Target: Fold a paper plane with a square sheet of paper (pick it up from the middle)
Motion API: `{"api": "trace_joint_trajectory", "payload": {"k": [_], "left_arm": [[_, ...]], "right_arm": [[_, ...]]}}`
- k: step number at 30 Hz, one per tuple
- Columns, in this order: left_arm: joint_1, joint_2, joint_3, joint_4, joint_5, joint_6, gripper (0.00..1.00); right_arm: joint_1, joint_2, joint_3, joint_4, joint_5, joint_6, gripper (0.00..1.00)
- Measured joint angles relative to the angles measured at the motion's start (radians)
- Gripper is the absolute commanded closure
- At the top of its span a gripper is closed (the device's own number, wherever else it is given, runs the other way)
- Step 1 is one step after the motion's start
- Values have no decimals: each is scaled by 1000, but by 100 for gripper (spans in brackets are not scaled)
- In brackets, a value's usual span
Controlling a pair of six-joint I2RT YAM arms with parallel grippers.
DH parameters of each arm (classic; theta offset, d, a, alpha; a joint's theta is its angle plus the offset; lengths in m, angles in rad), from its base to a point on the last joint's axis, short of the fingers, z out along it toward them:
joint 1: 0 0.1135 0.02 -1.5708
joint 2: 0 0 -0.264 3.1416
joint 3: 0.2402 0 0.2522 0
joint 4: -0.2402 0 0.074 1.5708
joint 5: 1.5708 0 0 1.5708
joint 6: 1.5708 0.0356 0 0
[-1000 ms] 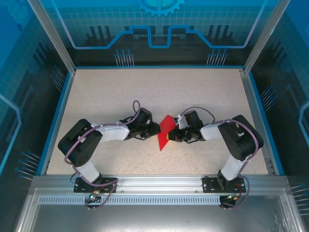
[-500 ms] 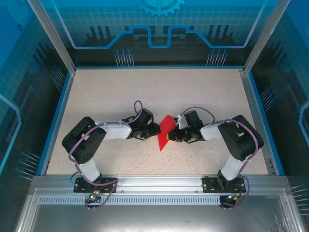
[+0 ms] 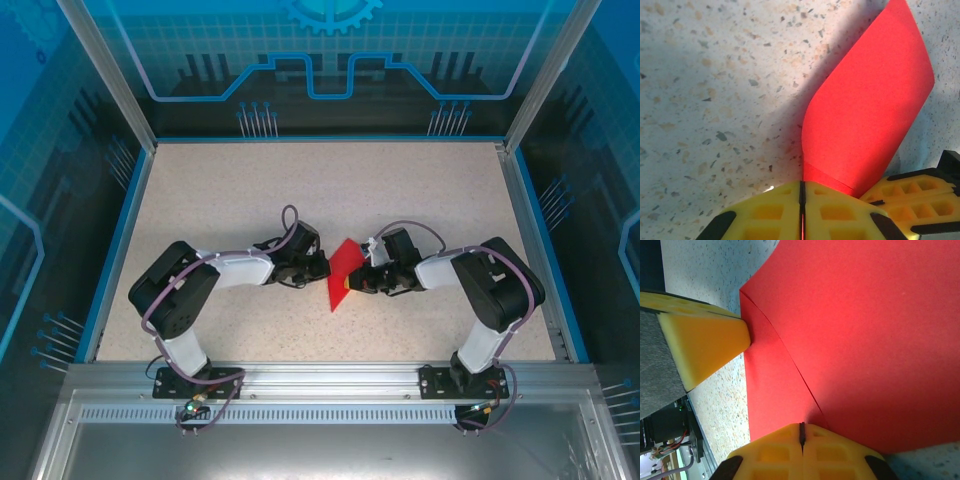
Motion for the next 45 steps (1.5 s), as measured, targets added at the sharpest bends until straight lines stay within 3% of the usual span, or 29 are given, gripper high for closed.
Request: {"api": "trace_joint_trajectory", "payload": {"k": [23, 45], "left_arm": [[-110, 60, 236, -350, -175, 247, 91], [-147, 108, 290, -377, -209, 288, 89]], "right_arm": [[0, 0, 4, -8, 0, 0, 100], [-11, -40, -10, -49, 38, 0, 100]]}}
